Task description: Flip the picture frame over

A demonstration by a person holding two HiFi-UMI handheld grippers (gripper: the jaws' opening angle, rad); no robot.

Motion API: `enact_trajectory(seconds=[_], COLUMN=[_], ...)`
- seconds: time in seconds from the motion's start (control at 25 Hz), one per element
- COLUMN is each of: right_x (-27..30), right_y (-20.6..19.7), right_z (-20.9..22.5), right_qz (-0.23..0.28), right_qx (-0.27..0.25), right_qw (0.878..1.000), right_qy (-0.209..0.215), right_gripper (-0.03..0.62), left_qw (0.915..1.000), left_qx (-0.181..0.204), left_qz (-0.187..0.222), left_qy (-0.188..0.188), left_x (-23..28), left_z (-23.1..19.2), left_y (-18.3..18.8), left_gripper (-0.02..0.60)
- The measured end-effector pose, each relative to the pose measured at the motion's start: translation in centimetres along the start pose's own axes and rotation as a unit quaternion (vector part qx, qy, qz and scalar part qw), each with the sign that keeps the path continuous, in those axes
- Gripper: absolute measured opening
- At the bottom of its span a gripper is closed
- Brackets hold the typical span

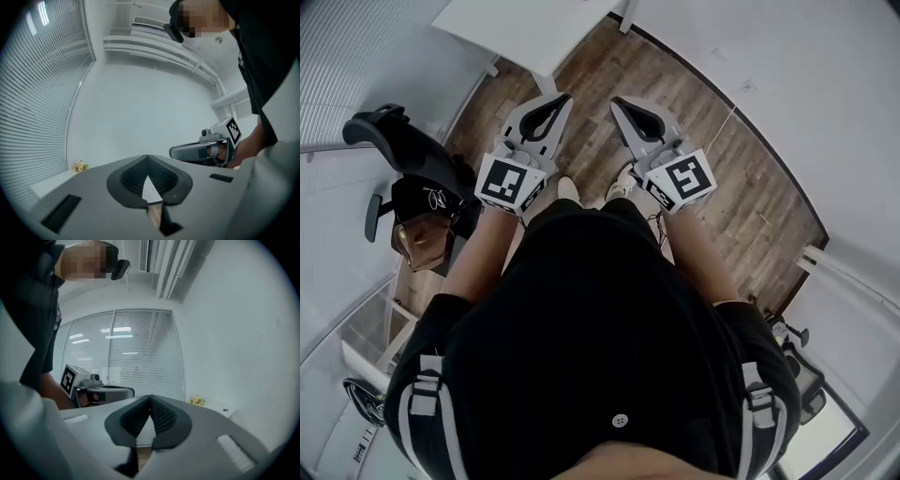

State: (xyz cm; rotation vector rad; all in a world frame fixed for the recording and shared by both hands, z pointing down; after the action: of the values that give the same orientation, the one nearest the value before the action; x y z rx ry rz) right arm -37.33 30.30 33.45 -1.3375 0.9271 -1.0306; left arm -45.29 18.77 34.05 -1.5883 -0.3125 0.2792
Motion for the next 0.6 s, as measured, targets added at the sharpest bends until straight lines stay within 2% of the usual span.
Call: enact_trajectory(seconds=[0.24, 0.36, 0.6], right_x=[0.3, 0.7, 0.9], right_y=[-0.3, -0.4, -0.4], right_z=[2.0, 3.0, 5.4], right_qz=[-0.003, -0.008, -0.011], right_qx=[0.006, 0.012, 0.009], right_qw=[1.0, 1.0, 1.0], right_qy=[0.004, 0.007, 0.004], right_gripper=[0.012, 0.096, 0.193], left_qw=[1.0, 0.9999, 0.9998], left_qx=[0.001, -0.003, -0.005], left_qz=[-0.006, -0.009, -0.016], left_qy=[0.005, 0.007, 0.007], left_x=[1.5, 2.5, 4.8], left_z=[-0.1, -0.3, -0.6], left_y=[0.1, -0.1, -0.1], left_gripper=[0.005, 0.005, 0.005])
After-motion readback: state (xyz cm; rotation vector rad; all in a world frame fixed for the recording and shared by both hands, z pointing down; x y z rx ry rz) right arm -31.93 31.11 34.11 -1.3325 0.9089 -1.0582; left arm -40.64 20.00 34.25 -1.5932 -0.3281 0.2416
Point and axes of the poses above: the fingertips, and each gripper's own axes: x forward along the fingers, z to its right, y out of its top, the point moved 5 cm from there along -x, backward along the fingers, and after that the axes turned 13 degrees about -y, right-handed, at the moved point
